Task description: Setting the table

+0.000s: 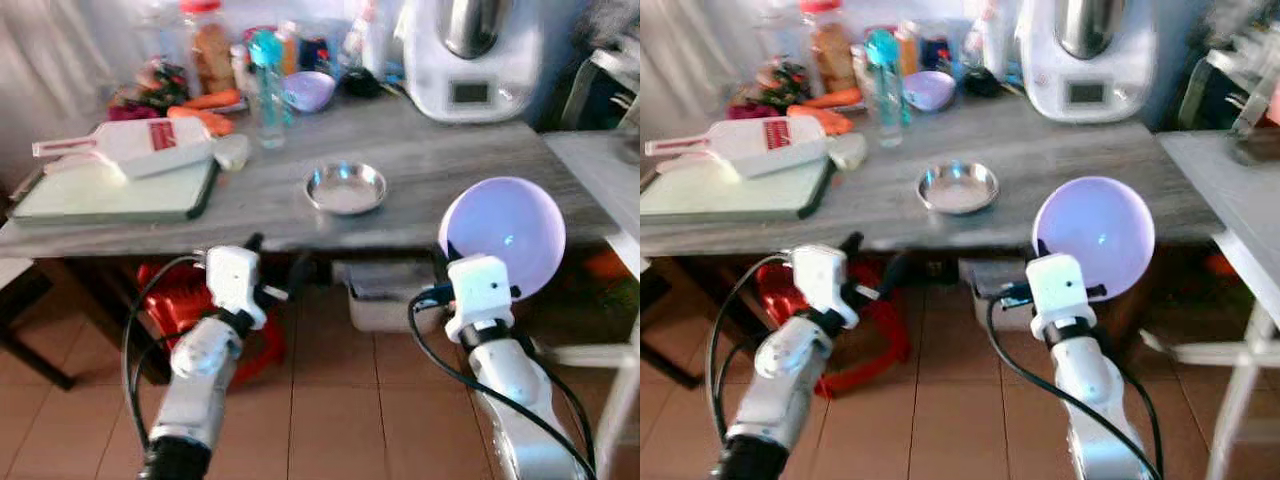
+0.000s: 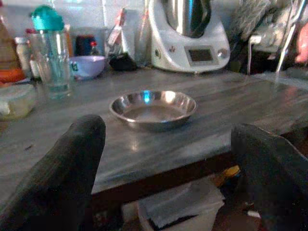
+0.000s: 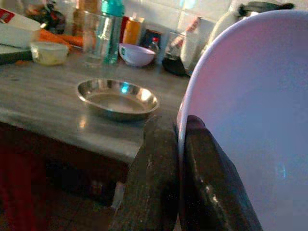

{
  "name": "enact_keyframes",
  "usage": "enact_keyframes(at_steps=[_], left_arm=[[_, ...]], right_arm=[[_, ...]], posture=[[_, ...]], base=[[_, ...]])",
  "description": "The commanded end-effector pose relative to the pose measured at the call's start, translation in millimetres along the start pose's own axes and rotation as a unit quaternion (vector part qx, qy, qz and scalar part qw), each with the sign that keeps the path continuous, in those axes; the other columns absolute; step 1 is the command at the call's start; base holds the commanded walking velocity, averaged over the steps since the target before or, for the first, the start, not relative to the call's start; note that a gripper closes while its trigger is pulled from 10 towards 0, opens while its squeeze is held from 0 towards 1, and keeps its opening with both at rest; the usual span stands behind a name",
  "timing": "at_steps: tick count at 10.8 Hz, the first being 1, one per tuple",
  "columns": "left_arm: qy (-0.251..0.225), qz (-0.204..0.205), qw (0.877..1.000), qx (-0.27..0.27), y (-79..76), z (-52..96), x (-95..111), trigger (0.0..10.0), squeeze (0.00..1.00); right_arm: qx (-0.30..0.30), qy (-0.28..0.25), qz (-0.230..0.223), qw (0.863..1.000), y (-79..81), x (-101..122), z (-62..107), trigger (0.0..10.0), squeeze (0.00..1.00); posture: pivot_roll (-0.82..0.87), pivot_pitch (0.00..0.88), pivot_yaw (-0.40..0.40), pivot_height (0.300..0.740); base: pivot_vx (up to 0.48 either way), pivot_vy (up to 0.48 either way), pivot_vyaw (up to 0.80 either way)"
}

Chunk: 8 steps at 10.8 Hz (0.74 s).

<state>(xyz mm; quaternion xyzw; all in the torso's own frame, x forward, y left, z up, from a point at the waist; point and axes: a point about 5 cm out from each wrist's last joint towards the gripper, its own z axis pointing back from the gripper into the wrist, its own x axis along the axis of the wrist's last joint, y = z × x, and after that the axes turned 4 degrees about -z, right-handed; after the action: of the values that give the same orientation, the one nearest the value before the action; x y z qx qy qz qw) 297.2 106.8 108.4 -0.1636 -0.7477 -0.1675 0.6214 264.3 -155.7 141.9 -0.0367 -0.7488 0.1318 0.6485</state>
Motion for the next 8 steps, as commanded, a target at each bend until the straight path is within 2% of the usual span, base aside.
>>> enact_keyframes(at_steps=[1, 4, 6, 8], left_arm=[[-0.003, -0.03, 0.999, 0.019, 10.9, 4.7, 3.2, 10.0, 0.0], [0.003, -0.039, 0.999, 0.035, 16.9, 8.4, 1.6, 10.0, 0.0], [0.002, -0.035, 0.999, 0.029, 13.0, 6.7, 1.0, 10.0, 0.0], [0.002, -0.022, 1.0, 0.009, 7.4, 5.1, 0.0, 10.0, 0.0]], right_arm=[[-0.004, -0.018, -0.005, 1.0, -0.2, 8.4, -1.8, 10.0, 0.0], [-0.001, -0.022, -0.003, 1.0, 0.6, 9.1, -1.8, 10.0, 0.0], [-0.001, -0.024, -0.007, 1.0, 1.0, 10.1, -3.0, 10.0, 0.0], [-0.004, -0.024, -0.005, 1.0, -0.5, 9.8, -4.4, 10.0, 0.0]], posture=[[-0.05, 0.034, 0.051, 0.74], [-0.04, 0.033, 0.052, 0.74], [-0.05, 0.032, 0.05, 0.74], [-0.05, 0.03, 0.049, 0.74]], base=[[0.461, 0.0, 0.48], [0.465, 0.0, 0.59], [0.463, 0.0, 0.64], [0.459, 0.0, 0.21]])
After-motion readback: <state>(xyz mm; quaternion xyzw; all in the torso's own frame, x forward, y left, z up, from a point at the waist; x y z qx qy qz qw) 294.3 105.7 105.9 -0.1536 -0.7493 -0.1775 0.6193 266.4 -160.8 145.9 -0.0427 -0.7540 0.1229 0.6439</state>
